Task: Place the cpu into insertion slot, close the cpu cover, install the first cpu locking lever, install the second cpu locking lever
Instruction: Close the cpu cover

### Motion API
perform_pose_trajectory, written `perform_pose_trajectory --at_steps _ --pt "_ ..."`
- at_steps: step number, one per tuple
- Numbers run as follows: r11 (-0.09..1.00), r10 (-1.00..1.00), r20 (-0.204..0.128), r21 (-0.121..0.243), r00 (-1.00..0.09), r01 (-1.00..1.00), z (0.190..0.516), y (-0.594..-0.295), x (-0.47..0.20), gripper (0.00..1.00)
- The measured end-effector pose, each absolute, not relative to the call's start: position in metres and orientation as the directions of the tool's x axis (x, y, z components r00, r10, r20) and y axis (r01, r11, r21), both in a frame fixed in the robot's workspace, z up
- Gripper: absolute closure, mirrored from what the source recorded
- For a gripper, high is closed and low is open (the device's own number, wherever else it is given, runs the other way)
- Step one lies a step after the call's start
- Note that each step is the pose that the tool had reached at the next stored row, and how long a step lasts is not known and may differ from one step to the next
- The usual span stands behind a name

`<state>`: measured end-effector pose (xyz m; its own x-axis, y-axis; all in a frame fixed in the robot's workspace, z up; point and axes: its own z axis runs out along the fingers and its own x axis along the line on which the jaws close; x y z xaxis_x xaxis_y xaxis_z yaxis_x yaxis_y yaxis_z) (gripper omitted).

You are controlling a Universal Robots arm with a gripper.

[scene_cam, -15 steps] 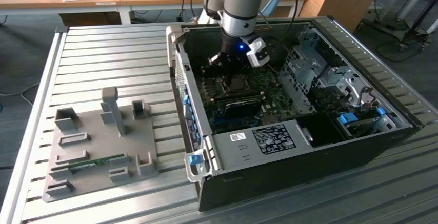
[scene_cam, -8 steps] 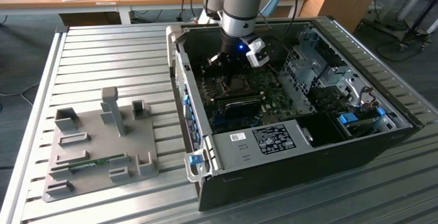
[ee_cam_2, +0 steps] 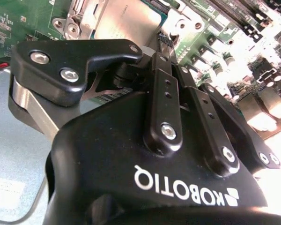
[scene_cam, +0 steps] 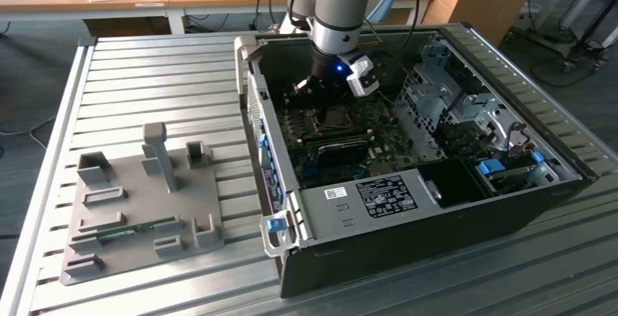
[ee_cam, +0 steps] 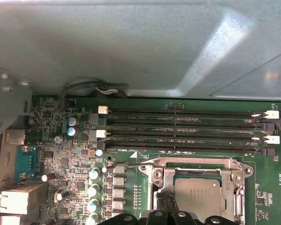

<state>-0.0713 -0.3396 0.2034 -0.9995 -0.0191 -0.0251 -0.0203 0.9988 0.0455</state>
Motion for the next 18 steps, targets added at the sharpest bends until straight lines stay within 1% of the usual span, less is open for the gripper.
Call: perform_pose_trajectory --at_steps 18 --pt "0.999 -0.019 -0.025 0.046 -0.999 -0.020 0.2004 -0.3396 -0.0732 0.89"
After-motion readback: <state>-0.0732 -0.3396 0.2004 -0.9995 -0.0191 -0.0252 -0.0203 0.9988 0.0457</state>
